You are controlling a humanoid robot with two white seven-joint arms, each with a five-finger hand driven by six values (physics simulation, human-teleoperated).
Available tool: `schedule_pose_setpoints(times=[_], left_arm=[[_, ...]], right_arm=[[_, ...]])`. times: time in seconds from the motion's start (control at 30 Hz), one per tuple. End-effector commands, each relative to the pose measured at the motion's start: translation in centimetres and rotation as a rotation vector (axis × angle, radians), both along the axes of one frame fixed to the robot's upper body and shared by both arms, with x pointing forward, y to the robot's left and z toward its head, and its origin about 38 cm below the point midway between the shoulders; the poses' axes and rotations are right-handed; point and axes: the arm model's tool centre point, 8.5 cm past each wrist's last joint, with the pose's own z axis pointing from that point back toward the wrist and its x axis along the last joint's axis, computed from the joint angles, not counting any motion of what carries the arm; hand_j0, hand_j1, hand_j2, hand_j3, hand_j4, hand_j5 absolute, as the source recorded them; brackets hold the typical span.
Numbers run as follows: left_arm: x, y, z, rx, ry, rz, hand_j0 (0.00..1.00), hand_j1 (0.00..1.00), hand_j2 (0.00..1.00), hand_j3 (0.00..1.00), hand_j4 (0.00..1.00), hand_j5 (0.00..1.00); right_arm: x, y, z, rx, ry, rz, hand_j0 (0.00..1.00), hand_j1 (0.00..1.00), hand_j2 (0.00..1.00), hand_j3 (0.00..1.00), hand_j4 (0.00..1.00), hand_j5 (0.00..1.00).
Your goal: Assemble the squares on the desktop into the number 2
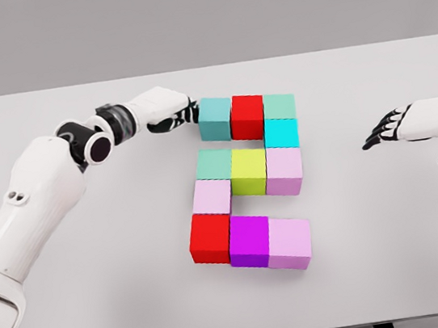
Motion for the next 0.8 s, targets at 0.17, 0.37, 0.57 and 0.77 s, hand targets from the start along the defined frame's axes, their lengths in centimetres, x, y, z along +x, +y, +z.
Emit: schedule_pose_setpoints(times=[0.17, 0.37, 0.57, 0.77], left_arm=[[-0.15, 0.25, 0.13, -0.019, 0.002, 0.003, 0.49, 0.49, 0.49, 0.49, 0.49, 0.49], [-0.39, -0.04, 0.07, -0.029, 0.009, -0.023, 0.49, 0.49, 0.49, 0.49, 0.49, 0.49], [-0.51, -0.29, -0.13, -0.027, 0.011, -0.028, 0.49, 0.49, 0.49, 0.49, 0.49, 0.49], [-0.55, -0.23, -0.24, -0.026, 0.012, -0.028, 0.49, 0.49, 0.49, 0.49, 0.49, 0.49]], right_arm=[[0.00, 0.12, 0.06, 0.005, 0.000, 0.001, 1.00, 1.00, 1.00, 1.00, 1.00, 1.00], [0.01, 0.18, 0.04, 0.006, 0.000, 0.002, 1.00, 1.00, 1.00, 1.00, 1.00, 1.00], [0.02, 0.22, 0.09, 0.007, -0.002, 0.003, 1.00, 1.00, 1.00, 1.00, 1.00, 1.00], [0.00, 0.23, 0.05, 0.008, 0.000, 0.003, 1.00, 1.00, 1.00, 1.00, 1.00, 1.00]])
